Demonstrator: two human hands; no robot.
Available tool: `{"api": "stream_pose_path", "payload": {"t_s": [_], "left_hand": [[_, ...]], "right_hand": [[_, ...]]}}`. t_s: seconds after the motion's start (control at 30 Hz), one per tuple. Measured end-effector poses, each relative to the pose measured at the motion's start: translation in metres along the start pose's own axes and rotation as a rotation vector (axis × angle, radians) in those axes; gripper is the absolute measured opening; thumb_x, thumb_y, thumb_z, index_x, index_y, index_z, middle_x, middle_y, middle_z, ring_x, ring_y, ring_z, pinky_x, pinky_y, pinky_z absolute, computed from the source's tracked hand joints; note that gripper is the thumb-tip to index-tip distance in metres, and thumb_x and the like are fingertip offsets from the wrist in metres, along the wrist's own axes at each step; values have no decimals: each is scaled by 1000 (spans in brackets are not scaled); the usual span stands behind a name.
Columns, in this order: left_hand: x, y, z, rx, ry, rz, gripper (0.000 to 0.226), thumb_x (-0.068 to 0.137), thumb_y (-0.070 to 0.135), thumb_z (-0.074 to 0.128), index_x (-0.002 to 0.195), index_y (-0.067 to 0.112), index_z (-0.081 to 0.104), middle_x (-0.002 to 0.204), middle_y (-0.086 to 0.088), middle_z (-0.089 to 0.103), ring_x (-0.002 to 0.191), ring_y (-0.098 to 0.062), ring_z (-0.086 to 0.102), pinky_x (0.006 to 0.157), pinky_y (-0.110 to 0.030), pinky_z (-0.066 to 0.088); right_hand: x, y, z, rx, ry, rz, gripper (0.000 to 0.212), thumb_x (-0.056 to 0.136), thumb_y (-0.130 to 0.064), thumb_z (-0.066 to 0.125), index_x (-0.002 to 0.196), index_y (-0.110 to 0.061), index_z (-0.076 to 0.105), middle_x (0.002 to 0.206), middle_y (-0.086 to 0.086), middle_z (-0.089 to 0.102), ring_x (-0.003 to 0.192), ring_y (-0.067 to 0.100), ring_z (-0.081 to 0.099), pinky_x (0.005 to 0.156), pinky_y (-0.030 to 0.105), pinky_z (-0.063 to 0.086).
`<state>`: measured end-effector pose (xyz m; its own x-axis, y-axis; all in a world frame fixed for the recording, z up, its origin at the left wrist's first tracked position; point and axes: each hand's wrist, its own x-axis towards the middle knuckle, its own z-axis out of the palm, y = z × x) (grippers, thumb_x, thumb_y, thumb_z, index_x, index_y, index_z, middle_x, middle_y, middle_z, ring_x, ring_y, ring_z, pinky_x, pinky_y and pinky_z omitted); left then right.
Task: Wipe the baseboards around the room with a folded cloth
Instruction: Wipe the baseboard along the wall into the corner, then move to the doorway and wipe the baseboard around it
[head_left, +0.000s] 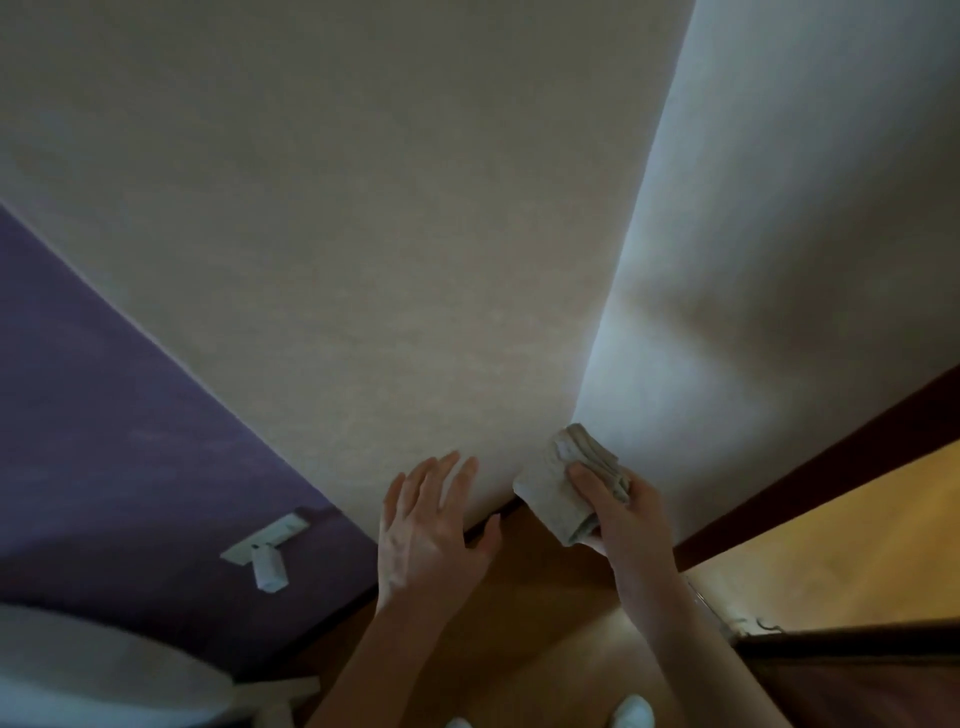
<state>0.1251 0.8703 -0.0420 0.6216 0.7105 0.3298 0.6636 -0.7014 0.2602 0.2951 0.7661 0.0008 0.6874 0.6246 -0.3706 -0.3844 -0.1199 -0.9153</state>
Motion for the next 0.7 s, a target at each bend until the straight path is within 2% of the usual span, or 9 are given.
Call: {"api": "stream_pose_path", "payload": {"t_s": [0.13, 0.23, 0.37, 0.5, 0.6, 0.7], "left_hand": [[-20, -30, -20, 50, 4, -41, 62, 86, 53, 57, 136, 18, 60, 140, -6, 59, 129, -30, 55, 107, -57, 43], [-35, -47, -30, 95, -3, -119, 64, 83, 52, 64, 138, 20, 58, 142, -6, 57, 130, -30, 54, 106, -57, 44], [-52, -62, -42, 115, 33, -274, 64, 80, 47, 60, 138, 20, 58, 143, -4, 56, 130, -28, 53, 106, -55, 44], [-61, -66, -45, 185, 65, -476, 65, 80, 51, 64, 138, 21, 59, 142, -3, 57, 130, -26, 53, 109, -51, 41], [-71, -53, -48, 234, 119, -668, 62, 83, 51, 64, 137, 22, 60, 142, 0, 57, 132, -23, 51, 113, -47, 36], [-85, -30, -50, 285, 150, -876, 60, 85, 54, 62, 137, 25, 60, 142, 3, 56, 133, -21, 50, 114, -47, 36]], "right_hand": [[-16, -1, 31, -57, -84, -4, 19, 88, -24, 73, 106, -20, 71, 97, 2, 75, 86, 13, 73, 63, 33, 59], [-18, 1, 57, -123, -164, -1, 17, 88, -23, 73, 105, -22, 71, 96, 0, 75, 86, 13, 73, 63, 33, 59], [-7, 8, 91, -194, -293, 52, 21, 87, -23, 74, 108, -20, 71, 96, 1, 75, 88, 17, 73, 63, 35, 59], [14, 11, 127, -283, -527, 105, 7, 89, -20, 72, 97, -20, 72, 89, 1, 76, 82, 17, 74, 65, 37, 60], [29, 17, 151, -388, -704, 139, 12, 87, -21, 75, 98, -16, 73, 93, 7, 76, 87, 24, 74, 68, 42, 61], [33, 20, 170, -498, -905, 152, 13, 85, -21, 76, 97, -16, 74, 93, 6, 77, 88, 25, 74, 72, 47, 61]]}}
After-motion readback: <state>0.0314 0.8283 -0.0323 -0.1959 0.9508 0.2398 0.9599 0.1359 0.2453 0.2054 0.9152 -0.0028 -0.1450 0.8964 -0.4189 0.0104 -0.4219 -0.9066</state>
